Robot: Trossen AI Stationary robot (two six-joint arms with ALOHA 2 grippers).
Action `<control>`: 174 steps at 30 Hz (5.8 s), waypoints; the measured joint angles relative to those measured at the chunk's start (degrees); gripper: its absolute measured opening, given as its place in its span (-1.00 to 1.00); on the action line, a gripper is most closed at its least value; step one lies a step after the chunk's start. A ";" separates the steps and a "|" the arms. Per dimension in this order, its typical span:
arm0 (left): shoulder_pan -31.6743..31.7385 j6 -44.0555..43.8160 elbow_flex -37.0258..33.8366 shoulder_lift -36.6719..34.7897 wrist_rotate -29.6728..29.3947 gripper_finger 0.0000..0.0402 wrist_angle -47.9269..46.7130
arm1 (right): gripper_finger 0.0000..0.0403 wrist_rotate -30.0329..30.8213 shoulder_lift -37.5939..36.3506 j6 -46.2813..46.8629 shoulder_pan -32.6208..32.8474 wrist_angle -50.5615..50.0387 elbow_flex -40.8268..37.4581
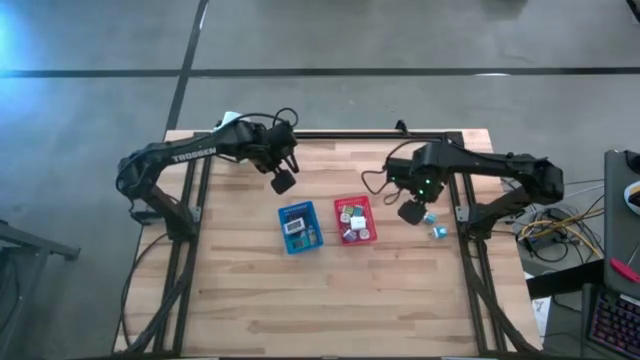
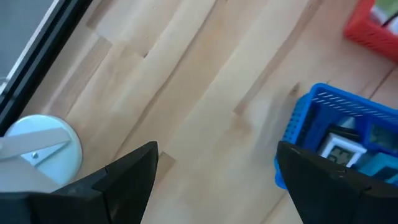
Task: Pick & Place Office items
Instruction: Put the top blue charger adapter into the red bin
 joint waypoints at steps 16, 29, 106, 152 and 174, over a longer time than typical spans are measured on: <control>0.33 -1.30 -1.83 0.00 0.84 0.66 0.02 | 0.15 -5.30 -19.20 8.87 -0.49 0.40 -7.66; 0.33 -1.30 -1.83 0.00 1.14 0.66 0.00 | 0.33 -15.28 -21.32 12.24 -0.65 7.74 -22.03; 0.29 -3.94 -1.83 -0.04 1.16 0.66 -5.15 | 0.62 1.69 -6.70 0.65 -0.67 27.83 -30.80; 0.30 -5.00 -1.83 -0.04 1.17 0.66 -7.98 | -0.03 0.62 -6.05 0.45 -0.63 30.20 -33.60; 0.31 -5.01 -1.83 -0.04 1.16 0.66 -7.96 | -0.42 6.27 -9.32 2.11 -0.63 15.13 -16.80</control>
